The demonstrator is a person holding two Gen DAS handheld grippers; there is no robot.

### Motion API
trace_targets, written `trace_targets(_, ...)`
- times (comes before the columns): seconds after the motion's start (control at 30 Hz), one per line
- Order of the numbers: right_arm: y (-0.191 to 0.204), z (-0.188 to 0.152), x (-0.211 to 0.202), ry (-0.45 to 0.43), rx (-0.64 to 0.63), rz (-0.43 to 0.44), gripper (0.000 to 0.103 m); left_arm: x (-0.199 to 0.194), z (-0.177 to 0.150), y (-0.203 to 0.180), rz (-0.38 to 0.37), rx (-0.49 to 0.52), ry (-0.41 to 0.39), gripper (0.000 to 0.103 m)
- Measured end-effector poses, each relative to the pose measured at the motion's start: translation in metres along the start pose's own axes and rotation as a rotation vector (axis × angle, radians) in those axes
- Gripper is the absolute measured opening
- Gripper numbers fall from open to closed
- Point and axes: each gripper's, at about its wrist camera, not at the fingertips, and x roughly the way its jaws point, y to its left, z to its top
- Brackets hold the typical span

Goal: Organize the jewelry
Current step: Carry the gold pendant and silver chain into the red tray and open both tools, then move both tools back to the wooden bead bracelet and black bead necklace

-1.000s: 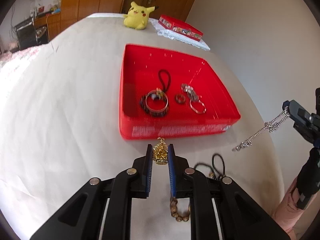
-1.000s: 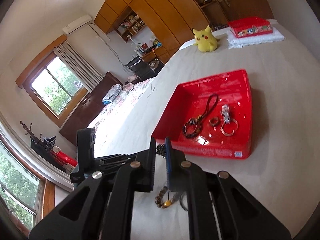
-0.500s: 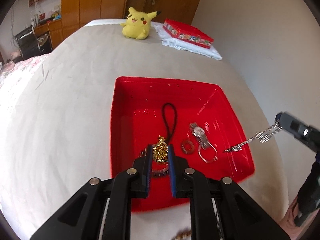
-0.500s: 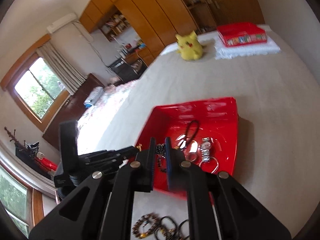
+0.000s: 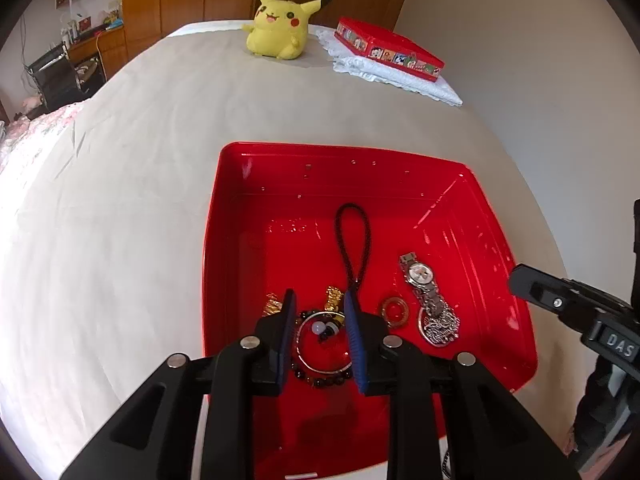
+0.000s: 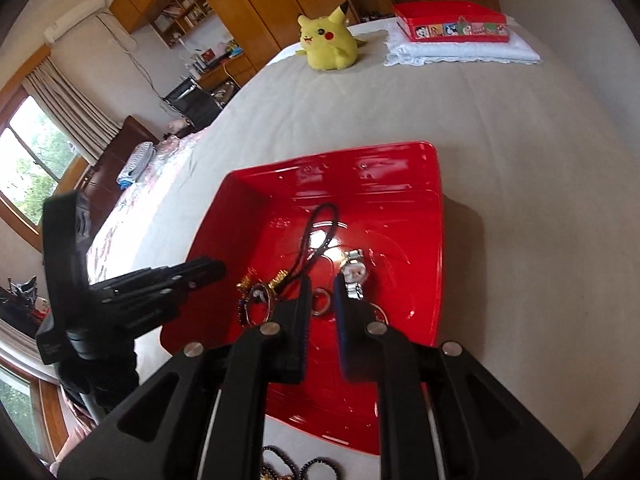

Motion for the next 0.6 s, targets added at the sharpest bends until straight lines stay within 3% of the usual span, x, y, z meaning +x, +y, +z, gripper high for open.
trace_targets(0.6, 0.029, -0.04, -0.031, -0.033, -0.054, -0.033, 0.011, -0.061, -0.052, -0.016, -0.007, 0.032, -0.08, 0.027)
